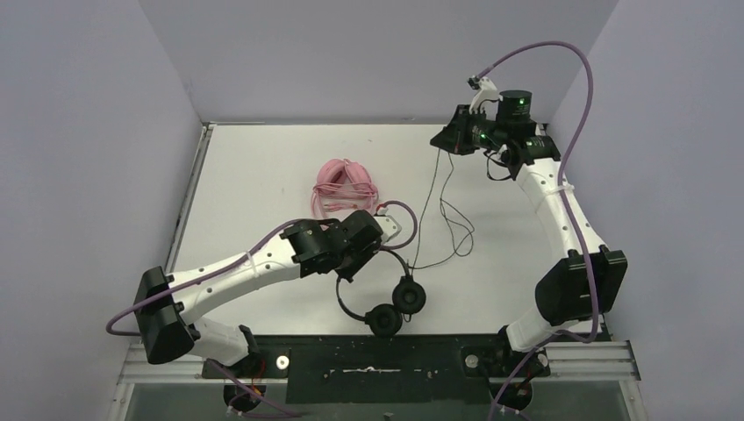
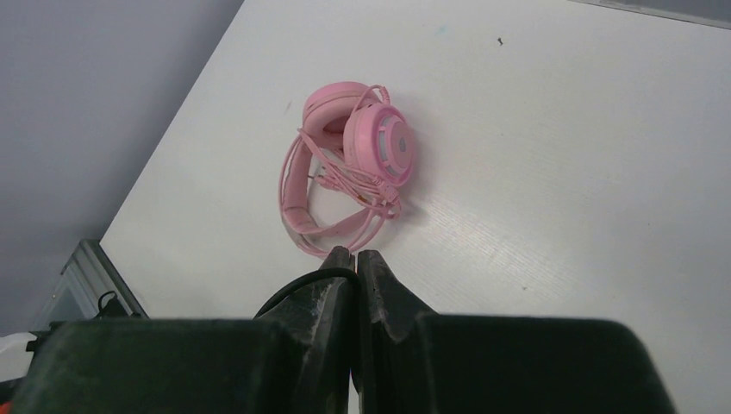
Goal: Wrap the headphones
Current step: Wrap the headphones cable around the headphones.
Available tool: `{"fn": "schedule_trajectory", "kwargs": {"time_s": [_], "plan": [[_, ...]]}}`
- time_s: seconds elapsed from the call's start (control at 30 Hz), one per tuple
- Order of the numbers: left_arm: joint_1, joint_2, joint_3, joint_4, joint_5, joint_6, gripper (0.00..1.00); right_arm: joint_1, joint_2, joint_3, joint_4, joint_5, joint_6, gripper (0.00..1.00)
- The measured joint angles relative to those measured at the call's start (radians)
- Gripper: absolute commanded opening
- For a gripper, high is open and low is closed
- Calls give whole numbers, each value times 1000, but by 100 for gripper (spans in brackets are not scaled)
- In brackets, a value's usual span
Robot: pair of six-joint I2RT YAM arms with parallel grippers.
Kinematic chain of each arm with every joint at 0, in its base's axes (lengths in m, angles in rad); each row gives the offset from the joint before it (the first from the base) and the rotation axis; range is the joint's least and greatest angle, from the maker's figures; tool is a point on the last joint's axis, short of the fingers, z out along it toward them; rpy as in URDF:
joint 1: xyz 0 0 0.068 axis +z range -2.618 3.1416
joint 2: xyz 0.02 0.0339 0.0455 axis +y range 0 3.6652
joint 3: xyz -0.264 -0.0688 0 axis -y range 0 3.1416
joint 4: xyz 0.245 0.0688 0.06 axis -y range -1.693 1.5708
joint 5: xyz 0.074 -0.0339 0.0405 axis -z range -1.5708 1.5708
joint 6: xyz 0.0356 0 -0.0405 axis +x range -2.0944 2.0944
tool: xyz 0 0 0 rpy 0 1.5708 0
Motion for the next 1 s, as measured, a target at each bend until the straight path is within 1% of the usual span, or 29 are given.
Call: {"fn": "schedule_trajectory", "kwargs": {"time_s": [0.13, 0.27, 0.47, 0.7, 0.83, 1.0], "plan": [[24, 30, -8, -10, -122, -77, 0, 4, -35, 28, -40, -21, 13, 0], [44, 38, -8, -9, -180, -129, 0, 6, -53, 69, -69, -51, 35, 0], [64, 105, -8, -10, -224, -207, 0, 27, -55, 143, -106, -82, 58, 0], [117, 174, 5, -10, -263, -306, 0, 106, -39, 310, -246, -90, 53, 0], [156, 218, 41, -13, -288, -347, 0, 152, -38, 378, -322, -89, 49, 0], [213, 275, 123, -15, -306, -393, 0, 183, -39, 397, -382, -86, 58, 0]]}}
